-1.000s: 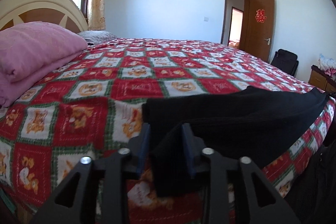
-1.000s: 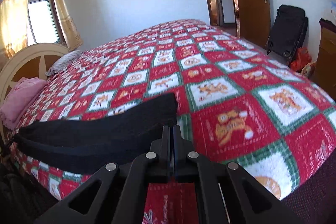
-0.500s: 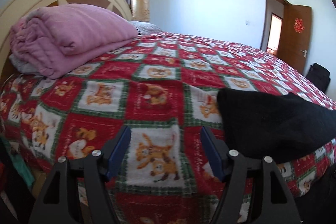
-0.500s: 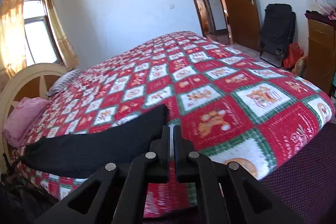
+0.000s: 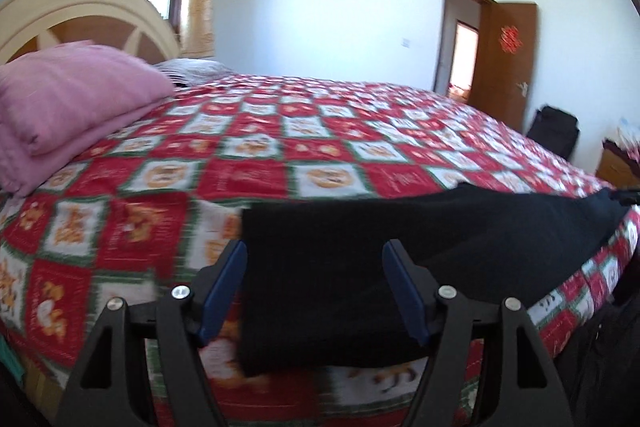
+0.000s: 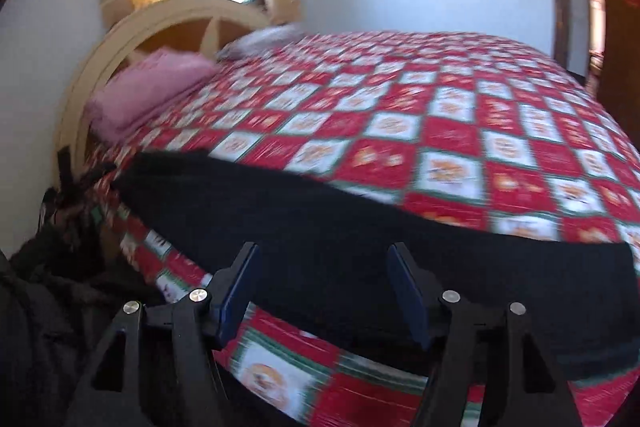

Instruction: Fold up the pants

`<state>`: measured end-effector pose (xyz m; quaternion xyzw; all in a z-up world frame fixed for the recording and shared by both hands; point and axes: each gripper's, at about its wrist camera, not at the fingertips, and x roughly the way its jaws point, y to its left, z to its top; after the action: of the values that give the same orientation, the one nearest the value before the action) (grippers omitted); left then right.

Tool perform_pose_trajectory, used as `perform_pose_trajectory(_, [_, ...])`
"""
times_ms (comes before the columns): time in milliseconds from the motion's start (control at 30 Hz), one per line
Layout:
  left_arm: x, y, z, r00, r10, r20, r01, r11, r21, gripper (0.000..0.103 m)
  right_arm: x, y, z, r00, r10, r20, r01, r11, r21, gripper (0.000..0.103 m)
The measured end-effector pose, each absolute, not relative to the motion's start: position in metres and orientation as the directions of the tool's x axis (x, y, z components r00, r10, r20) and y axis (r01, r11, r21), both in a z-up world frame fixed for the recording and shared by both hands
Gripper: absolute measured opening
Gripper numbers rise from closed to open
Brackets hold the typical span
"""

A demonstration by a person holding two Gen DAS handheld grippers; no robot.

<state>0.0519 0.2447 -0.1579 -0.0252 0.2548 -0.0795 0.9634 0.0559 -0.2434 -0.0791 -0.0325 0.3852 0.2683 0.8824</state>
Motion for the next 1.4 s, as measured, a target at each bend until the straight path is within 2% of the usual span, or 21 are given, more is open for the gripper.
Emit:
perform_pose_trajectory(133, [0.057,0.22,-0.189,0.794,-0.12,-0.596,0.19,0.98,0.055,0.074,0.065,-0.179,-0.108,0.447,0.482,-0.753,-0.575,0.8,0.171,0.067])
perform_pose_trajectory(200, [0.048,0.219,-0.193,0.816,-0.11,-0.567,0.192,0.978,0.086,0.077,0.069,-0.152,-0.129,0.36,0.478,-0.801,-0.61,0.771,0.186,0.067])
perform_pose_trajectory(367, [0.043,0.232,-0.178,0.843,-0.119,-0.525,0.156,0.987,0.027,0.08,0.069,-0.131,-0.156,0.305,0.44,-0.845,-0.599,0.778,0.189,0.067])
perform_pose_trajectory(433, [0.047,0.239,-0.165,0.868,-0.11,-0.484,0.128,0.992,0.006,0.092,0.07,-0.135,-0.153,0.313,0.47,-0.826,-0.589,0.778,0.22,0.067])
perform_pose_trajectory(500, [0.052,0.243,-0.159,0.883,-0.091,-0.461,0.101,0.995,-0.004,0.099,0.073,-0.137,-0.15,0.31,0.511,-0.802,-0.573,0.774,0.271,0.067])
perform_pose_trajectory(533, [0.06,0.246,-0.155,0.885,-0.079,-0.458,0.085,0.996,-0.009,0.099,0.076,-0.142,-0.148,0.309,0.513,-0.801,-0.569,0.774,0.276,0.067])
perform_pose_trajectory(700, [0.103,0.245,-0.158,0.846,0.036,-0.533,-0.022,0.999,0.034,0.099,0.08,-0.132,-0.136,0.315,0.488,-0.814,-0.587,0.774,0.237,0.067])
perform_pose_trajectory(800, [0.127,0.237,-0.177,0.765,0.189,-0.615,-0.104,0.979,0.173,0.101,0.084,-0.124,-0.126,0.318,0.502,-0.804,-0.604,0.761,0.237,0.067])
perform_pose_trajectory(867, [0.127,0.244,-0.177,0.787,0.166,-0.594,-0.115,0.986,0.122,0.103,0.088,-0.121,-0.12,0.323,0.506,-0.799,-0.607,0.759,0.235,0.067])
perform_pose_trajectory(1000, [0.13,0.262,-0.179,0.774,0.097,-0.626,-0.129,0.992,-0.006,0.103,0.101,-0.105,-0.113,0.339,0.495,-0.8,-0.609,0.764,0.214,0.067])
perform_pose_trajectory(1100, [0.116,0.261,-0.174,0.783,0.112,-0.612,-0.138,0.99,0.005,0.103,0.118,-0.088,-0.106,0.349,0.507,-0.788,-0.61,0.761,0.219,0.066])
perform_pose_trajectory(1167, [0.1,0.257,-0.162,0.812,0.128,-0.57,-0.155,0.988,0.001,0.103,0.13,-0.076,-0.101,0.351,0.523,-0.776,-0.611,0.756,0.234,0.062])
perform_pose_trajectory(1300, [0.082,0.242,-0.141,0.867,0.05,-0.496,-0.089,0.994,-0.055,0.103,0.16,-0.044,-0.1,0.359,0.548,-0.755,-0.615,0.747,0.25,0.056])
perform_pose_trajectory(1400, [0.085,0.224,-0.14,0.87,-0.004,-0.493,-0.02,0.999,-0.043,0.103,0.184,-0.025,-0.106,0.358,0.567,-0.742,-0.593,0.752,0.289,0.052])
